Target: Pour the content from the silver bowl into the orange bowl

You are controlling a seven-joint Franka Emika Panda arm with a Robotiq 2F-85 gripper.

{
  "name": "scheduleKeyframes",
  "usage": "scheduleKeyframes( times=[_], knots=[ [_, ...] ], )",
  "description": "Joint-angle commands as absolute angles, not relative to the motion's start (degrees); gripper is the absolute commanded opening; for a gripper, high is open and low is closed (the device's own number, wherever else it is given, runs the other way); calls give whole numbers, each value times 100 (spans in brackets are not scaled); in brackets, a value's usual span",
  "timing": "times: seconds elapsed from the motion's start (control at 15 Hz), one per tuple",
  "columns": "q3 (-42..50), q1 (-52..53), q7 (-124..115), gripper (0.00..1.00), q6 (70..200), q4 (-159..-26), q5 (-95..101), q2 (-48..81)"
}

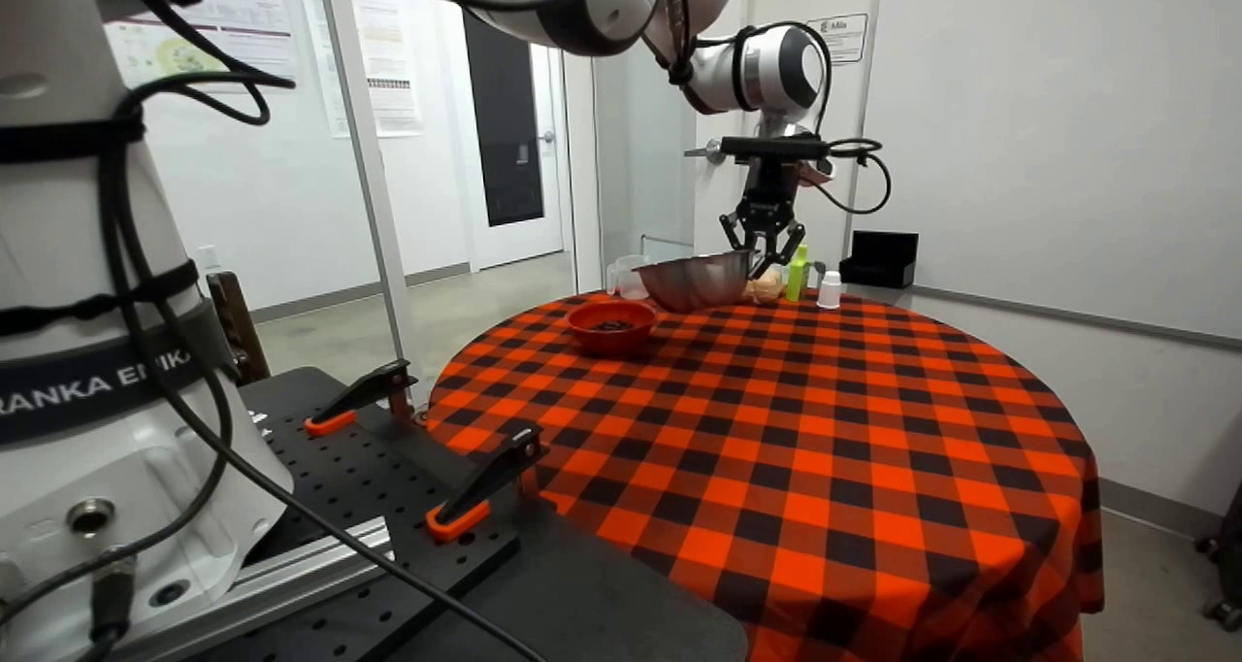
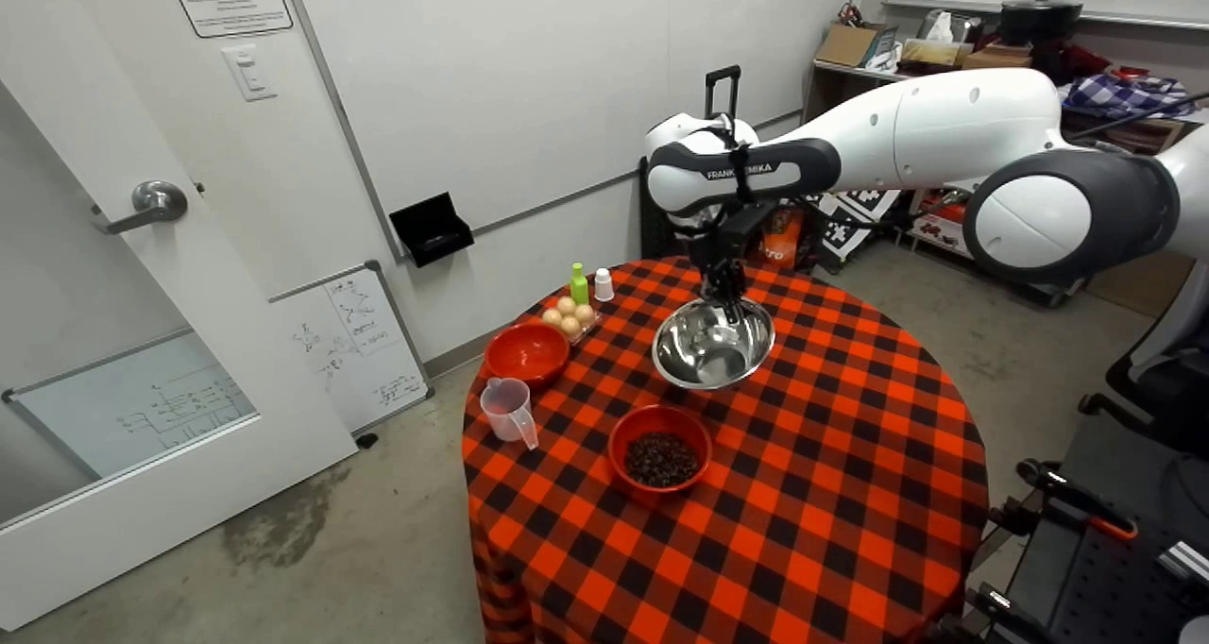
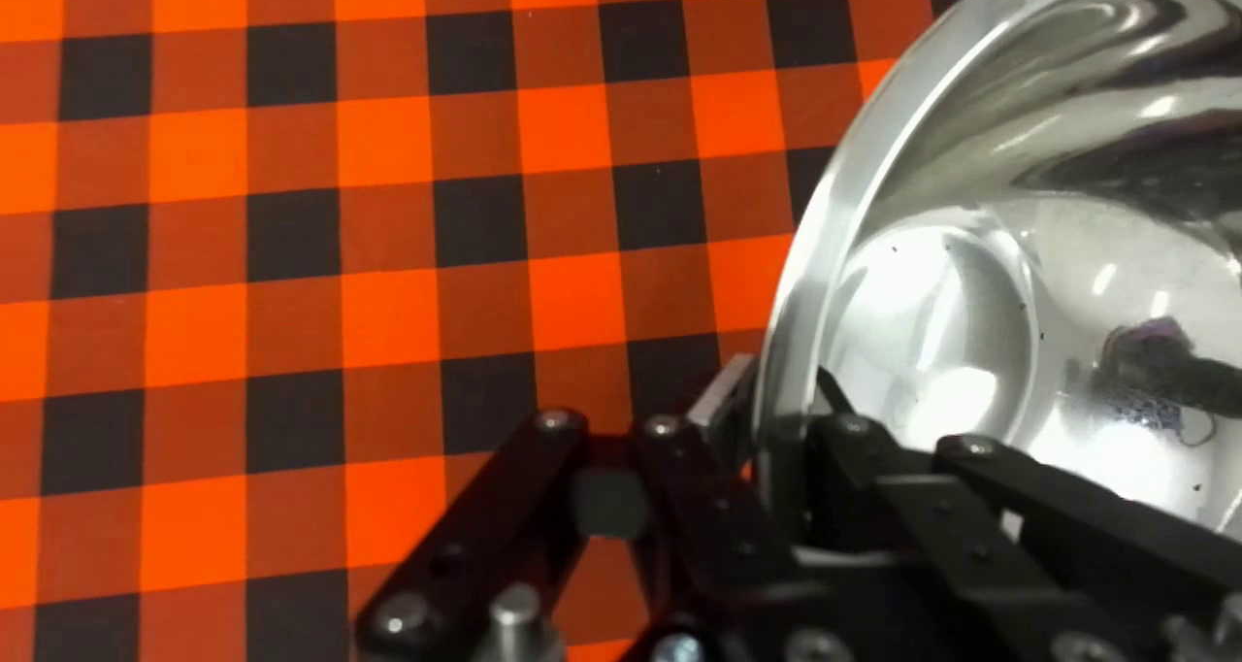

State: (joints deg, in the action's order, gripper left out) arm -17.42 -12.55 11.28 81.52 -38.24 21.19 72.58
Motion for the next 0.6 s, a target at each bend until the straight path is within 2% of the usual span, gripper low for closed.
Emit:
scheduleKeyframes(
  times=[0.0,0.53],
  knots=[
    [-2114,-1722,1237,2,8341,-3740,1510,7419],
    [-2189,-2307,897,2,9020,-3821,1005,7728]
  ],
)
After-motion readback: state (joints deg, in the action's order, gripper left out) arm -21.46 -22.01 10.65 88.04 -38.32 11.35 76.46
